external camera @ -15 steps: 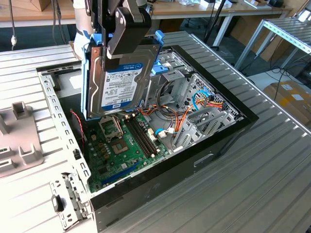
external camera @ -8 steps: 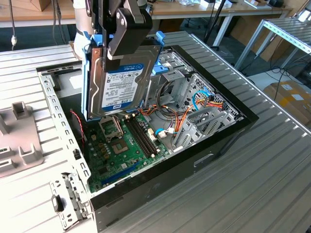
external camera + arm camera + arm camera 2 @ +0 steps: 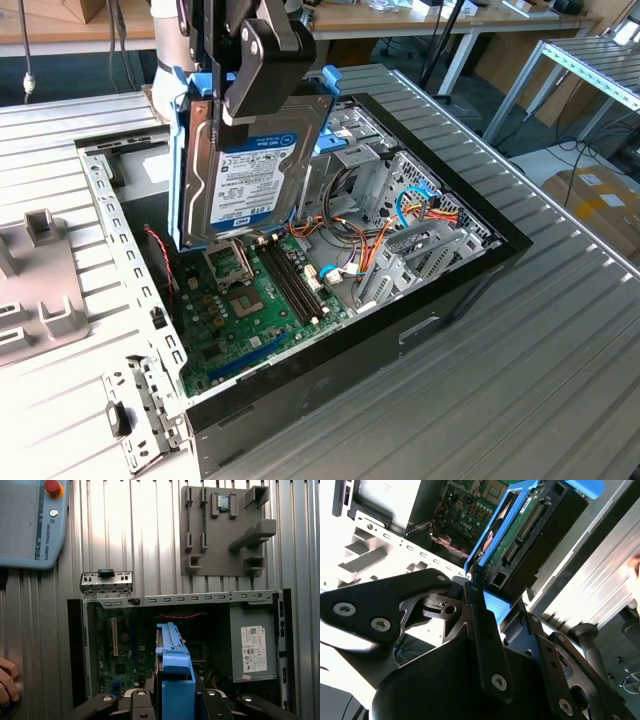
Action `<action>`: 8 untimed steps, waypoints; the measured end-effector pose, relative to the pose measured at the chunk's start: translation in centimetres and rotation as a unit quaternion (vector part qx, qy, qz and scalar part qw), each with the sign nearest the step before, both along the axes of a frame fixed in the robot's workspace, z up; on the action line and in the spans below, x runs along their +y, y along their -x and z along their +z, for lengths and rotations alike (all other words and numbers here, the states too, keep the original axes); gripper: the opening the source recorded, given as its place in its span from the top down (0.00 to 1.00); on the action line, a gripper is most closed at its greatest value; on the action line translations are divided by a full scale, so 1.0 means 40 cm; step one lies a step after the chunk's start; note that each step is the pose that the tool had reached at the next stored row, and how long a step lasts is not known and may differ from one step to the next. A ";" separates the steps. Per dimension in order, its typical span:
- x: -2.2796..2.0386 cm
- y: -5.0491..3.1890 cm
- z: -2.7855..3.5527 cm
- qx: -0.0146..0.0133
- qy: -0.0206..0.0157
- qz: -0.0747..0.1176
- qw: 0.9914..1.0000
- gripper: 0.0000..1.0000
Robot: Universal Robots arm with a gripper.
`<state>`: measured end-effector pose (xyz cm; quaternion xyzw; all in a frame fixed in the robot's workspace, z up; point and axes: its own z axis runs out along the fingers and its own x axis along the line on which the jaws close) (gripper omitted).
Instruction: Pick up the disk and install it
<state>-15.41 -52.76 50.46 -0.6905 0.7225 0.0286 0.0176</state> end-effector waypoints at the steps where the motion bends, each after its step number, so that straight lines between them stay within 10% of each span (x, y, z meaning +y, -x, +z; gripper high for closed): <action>1: -0.001 0.000 0.000 0.000 0.000 0.000 1.000 0.63; 8: -0.007 -0.001 0.000 0.000 0.000 0.000 1.000 0.63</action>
